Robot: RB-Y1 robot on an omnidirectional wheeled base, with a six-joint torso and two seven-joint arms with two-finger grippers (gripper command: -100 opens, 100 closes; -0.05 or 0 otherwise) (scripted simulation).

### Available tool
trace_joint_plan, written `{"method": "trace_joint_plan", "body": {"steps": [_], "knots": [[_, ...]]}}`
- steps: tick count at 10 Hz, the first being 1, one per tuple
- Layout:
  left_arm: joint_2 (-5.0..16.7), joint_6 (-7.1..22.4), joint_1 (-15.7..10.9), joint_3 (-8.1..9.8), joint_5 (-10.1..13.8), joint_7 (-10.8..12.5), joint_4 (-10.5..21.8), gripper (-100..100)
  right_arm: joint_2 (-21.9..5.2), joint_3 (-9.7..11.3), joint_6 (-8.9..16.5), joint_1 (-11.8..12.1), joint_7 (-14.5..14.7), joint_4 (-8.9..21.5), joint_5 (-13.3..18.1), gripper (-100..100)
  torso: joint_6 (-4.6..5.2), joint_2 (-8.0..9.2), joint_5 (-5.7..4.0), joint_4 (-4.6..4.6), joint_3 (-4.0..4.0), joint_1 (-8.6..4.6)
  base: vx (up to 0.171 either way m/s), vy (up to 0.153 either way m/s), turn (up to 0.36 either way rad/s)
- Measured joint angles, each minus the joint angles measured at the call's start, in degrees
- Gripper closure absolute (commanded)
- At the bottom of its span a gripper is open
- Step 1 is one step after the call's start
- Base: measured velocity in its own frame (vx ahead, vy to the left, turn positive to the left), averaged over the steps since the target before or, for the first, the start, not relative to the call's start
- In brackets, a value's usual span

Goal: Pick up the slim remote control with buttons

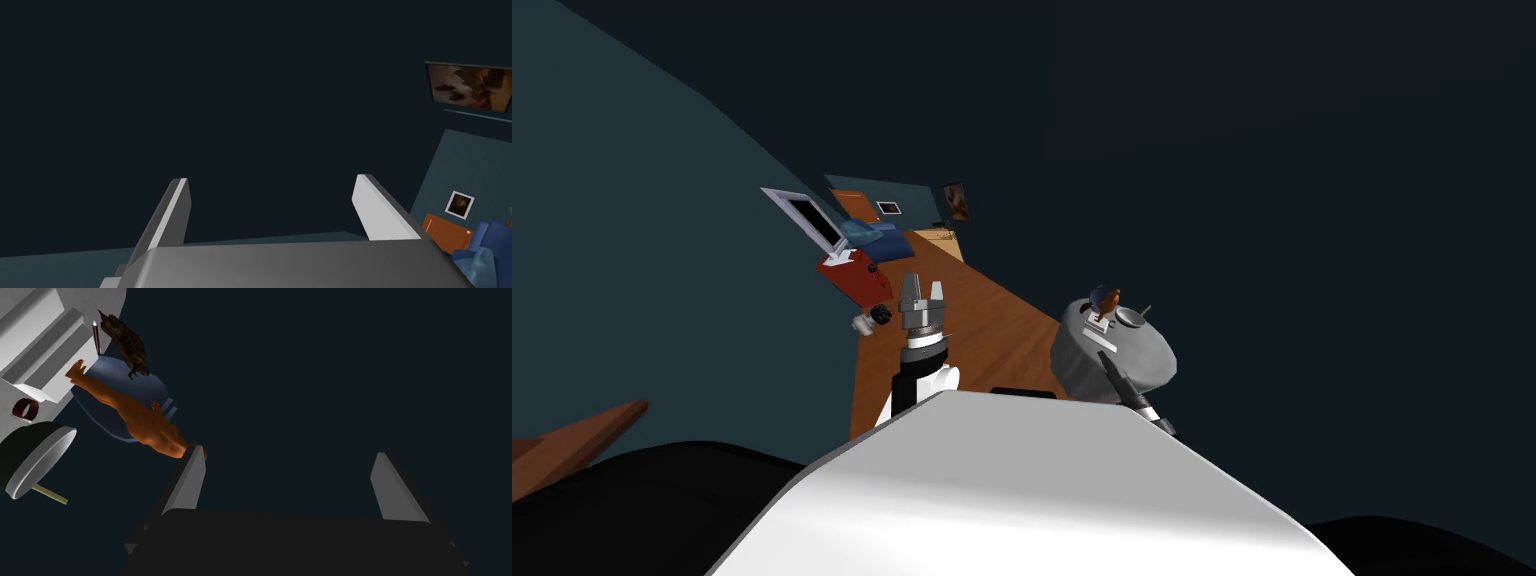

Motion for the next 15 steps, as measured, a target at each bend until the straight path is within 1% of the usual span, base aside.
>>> {"method": "trace_joint_plan", "body": {"steps": [1,3,4,5,6,7,8,9,11,12,13,14,15], "knots": [[0.0,0.0,0.01,0.01,0.0,0.0,0.0,0,-0.54,0.21,0.06,0.34,0.35,1.69,0.57,-100,0.06,0.02,-0.01,0.0,0.01,-0.07,0.056,0.039,0.248],[0.0,0.0,0.01,0.01,0.0,0.0,0.0,0,-2.43,0.64,0.74,1.81,1.07,4.86,2.07,-100,0.06,-0.03,-0.01,-0.01,-0.02,-0.07,0.053,0.037,0.222],[0.0,0.0,0.01,0.0,0.0,0.0,0.0,0,-4.26,0.55,1.21,2.92,1.04,6.26,2.78,-100,0.02,-0.06,0.0,-0.01,-0.03,-0.03,0.048,0.033,0.169],[0.0,0.0,0.01,0.01,0.0,0.0,0.0,0,-4.75,0.62,0.99,4.08,1.35,7.6,3.31,-100,0.07,-0.02,0.0,-0.01,-0.02,-0.04,0.057,0.031,0.332],[0.0,0.0,0.01,0.01,0.0,0.0,0.0,0,-5.68,1.2,1.49,5.06,1.97,8.83,4.47,-100,0.01,-0.05,-0.01,-0.01,-0.03,-0.05,0.052,0.008,0.152],[0.0,0.0,0.02,0.01,0.0,0.0,0.0,0,-6.22,1.32,1.09,5.32,2.4,11.27,4.97,-100,0.08,-0.03,-0.02,-0.01,-0.02,-0.12,0.065,0.029,0.382],[0.0,0.0,0.01,0.01,0.0,0.0,0.0,0,-7.68,1.4,0.77,6.36,2.69,13.65,5.78,-100,0.0,-0.07,-0.01,-0.01,-0.04,-0.09,0.114,0.046,0.489],[0.0,0.0,0.01,0.01,0.0,0.0,0.0,0,-8.8,1.98,1.06,8.17,3.54,15.53,7.3,-100,0.02,-0.21,0.0,-0.04,-0.12,-0.02,0.085,0.014,0.132],[0.01,0.0,0.01,0.01,0.0,0.0,0.0,0,-10.23,3.16,2.51,9.16,4.55,18.89,9.25,-100,0.03,-0.16,-0.01,-0.03,-0.09,-0.09,0.072,0.009,0.215],[0.01,0.0,0.02,0.02,0.0,0.0,0.0,0,-10.99,3.26,2.98,10.21,4.76,19.51,9.75,-100,0.08,-0.09,-0.01,-0.02,-0.06,-0.09,0.065,0.017,0.329],[0.0,0.0,0.01,0.01,0.0,0.0,0.0,0,-12.06,3.72,2.83,10.08,5.06,22.31,10.65,-100,0.02,-0.1,-0.02,-0.01,-0.06,-0.09,0.06,-0.002,0.186],[0.01,0.0,0.02,0.02,0.0,0.0,0.0,0,-11.7,4.03,2.86,11.31,5.94,23.21,11.44,-100,0.1,-0.05,-0.01,-0.01,-0.04,-0.09,0.07,0.003,0.291],[0.01,0.0,0.01,0.01,0.0,0.0,0.0,0,-12.43,4.06,2.49,13.19,6.81,24.9,12.3,-100,0.05,-0.07,0.0,-0.02,-0.05,-0.1,0.065,-0.002,0.146]]}}
